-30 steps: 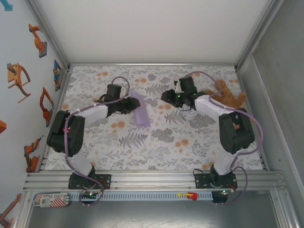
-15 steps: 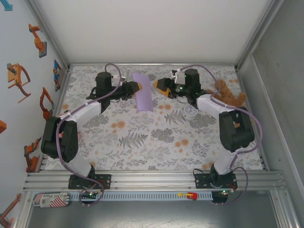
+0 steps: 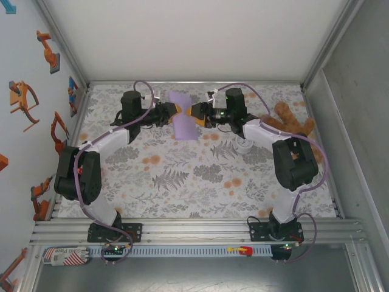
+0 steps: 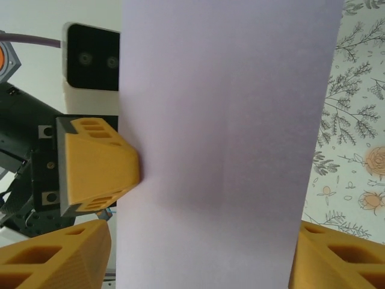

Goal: Fold a paper plane with a square sheet of paper (pick it up from the middle)
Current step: First fold in half a square sheet of paper at the center of the table.

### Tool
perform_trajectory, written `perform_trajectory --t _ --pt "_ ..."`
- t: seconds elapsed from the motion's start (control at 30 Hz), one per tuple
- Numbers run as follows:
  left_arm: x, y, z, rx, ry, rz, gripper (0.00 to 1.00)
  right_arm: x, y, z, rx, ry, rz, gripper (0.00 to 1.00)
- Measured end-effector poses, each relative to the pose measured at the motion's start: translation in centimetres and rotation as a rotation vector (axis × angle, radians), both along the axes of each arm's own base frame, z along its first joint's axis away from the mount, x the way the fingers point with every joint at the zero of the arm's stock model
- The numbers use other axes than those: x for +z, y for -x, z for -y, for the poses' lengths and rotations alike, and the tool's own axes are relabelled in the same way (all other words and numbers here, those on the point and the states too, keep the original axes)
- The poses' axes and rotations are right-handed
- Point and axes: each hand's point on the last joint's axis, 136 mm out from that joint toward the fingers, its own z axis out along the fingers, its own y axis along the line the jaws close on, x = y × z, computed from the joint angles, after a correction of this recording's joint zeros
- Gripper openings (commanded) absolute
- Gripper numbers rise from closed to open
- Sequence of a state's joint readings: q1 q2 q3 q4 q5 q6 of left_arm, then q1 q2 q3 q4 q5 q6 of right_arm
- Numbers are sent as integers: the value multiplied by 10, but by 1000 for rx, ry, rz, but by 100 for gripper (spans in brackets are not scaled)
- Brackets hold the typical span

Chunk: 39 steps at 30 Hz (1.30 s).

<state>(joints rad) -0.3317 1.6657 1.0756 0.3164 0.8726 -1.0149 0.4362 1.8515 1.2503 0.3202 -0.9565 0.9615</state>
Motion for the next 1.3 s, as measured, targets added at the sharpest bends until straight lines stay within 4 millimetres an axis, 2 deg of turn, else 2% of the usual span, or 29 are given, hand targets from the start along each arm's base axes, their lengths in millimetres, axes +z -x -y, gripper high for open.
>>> perform_trajectory --t 0.27,0.4,0.6,0.73,0.77,0.87,0.97,1.03,1.13,1.3 --pt "-16 3 -7 -1 -51 -38 28 -8 1 3 0 43 -4 49" --pt "-21 5 -9 -3 -73 -46 28 -7 0 3 -1 55 4 34" --pt "-26 6 -10 -3 -92 -58 28 -7 -1 3 -3 71 3 18" --pt "-27 6 -10 -2 -98 -60 29 -11 0 5 -4 87 -9 0" --pt "-27 6 -11 -2 -98 -61 30 -12 0 5 -5 92 -14 0" --pt "-29 6 -11 3 -105 -63 39 -15 1 6 -7 104 -20 0" --pt "-32 5 -13 15 -124 -64 59 -15 1 10 -20 122 -21 0" --pt "-36 3 -17 34 -145 -72 69 -11 -1 16 -37 131 -14 0" --pt "-42 -1 -31 93 -197 -81 78 -1 -9 37 -88 150 10 0" --pt "-42 -5 -74 265 -279 -65 90 16 -18 84 -193 239 65 0"
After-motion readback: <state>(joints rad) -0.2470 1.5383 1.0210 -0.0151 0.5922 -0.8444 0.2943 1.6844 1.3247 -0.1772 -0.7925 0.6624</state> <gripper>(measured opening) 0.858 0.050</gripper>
